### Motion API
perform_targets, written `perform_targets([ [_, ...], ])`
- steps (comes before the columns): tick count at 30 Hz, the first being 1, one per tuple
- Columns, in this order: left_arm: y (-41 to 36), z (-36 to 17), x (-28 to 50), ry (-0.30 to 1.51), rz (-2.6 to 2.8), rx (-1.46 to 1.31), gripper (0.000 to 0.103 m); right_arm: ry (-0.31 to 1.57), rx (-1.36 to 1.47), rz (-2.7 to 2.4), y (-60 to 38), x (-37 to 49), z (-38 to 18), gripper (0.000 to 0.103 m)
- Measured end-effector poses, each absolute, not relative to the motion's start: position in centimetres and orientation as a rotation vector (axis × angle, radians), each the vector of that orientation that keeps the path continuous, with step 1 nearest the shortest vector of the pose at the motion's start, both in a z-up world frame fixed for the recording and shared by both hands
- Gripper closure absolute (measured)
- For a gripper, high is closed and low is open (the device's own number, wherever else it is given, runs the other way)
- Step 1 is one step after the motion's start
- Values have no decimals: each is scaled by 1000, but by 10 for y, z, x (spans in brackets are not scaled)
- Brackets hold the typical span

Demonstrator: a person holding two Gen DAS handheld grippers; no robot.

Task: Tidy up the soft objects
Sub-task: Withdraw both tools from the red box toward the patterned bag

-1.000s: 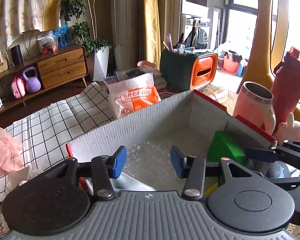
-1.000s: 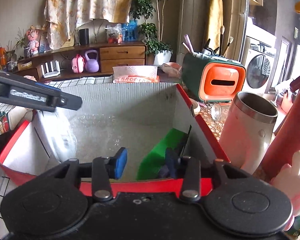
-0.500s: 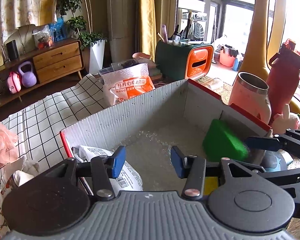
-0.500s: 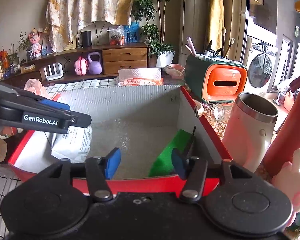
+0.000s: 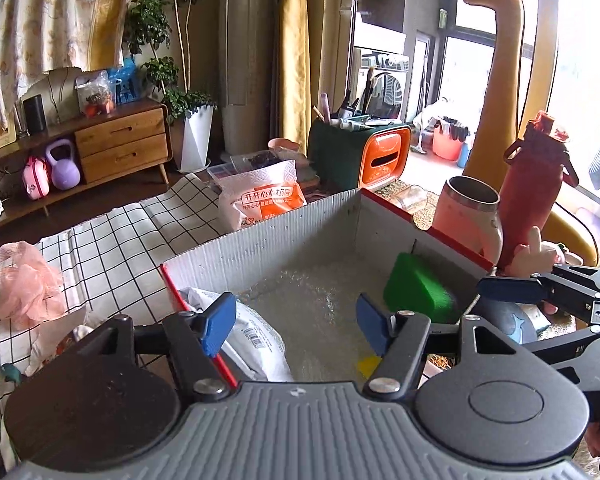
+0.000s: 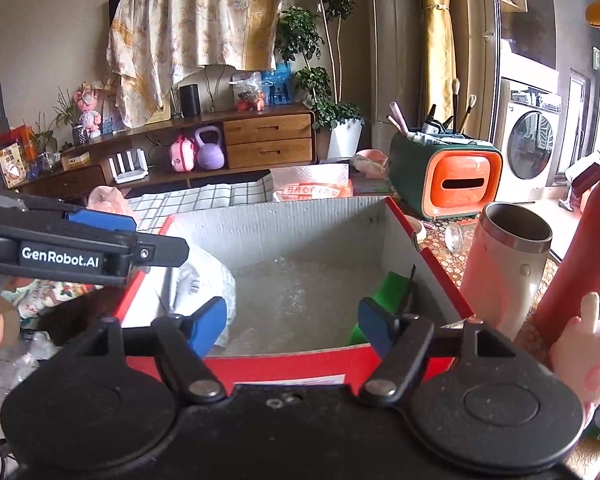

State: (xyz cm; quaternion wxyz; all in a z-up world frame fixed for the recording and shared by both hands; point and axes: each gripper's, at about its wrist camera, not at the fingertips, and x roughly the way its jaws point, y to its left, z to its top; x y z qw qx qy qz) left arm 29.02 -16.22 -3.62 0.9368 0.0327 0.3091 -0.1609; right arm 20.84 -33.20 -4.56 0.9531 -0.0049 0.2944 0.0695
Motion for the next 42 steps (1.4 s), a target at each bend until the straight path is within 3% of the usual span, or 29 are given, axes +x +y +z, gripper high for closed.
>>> perform_targets([
  [6,-146,-27,261,624,-324,42,34,591,23,177,-319,190,-37,22],
  [11,-129,-21,235,610,-320,19,23,572,21,204,-306,174,-30,14],
  [20,-93,-24,188,605,-278,-14,19,525,-26,290,-271,150,-21,0],
  [27,-57,-30,157,589,-225,-58,16,528,-13,351,-243,143,-22,0],
  [31,-36,-37,143,579,-198,-83,3,540,-15,378,-226,144,-25,0],
  [42,21,-62,125,552,-98,-198,0,577,-62,427,-179,156,-32,0],
])
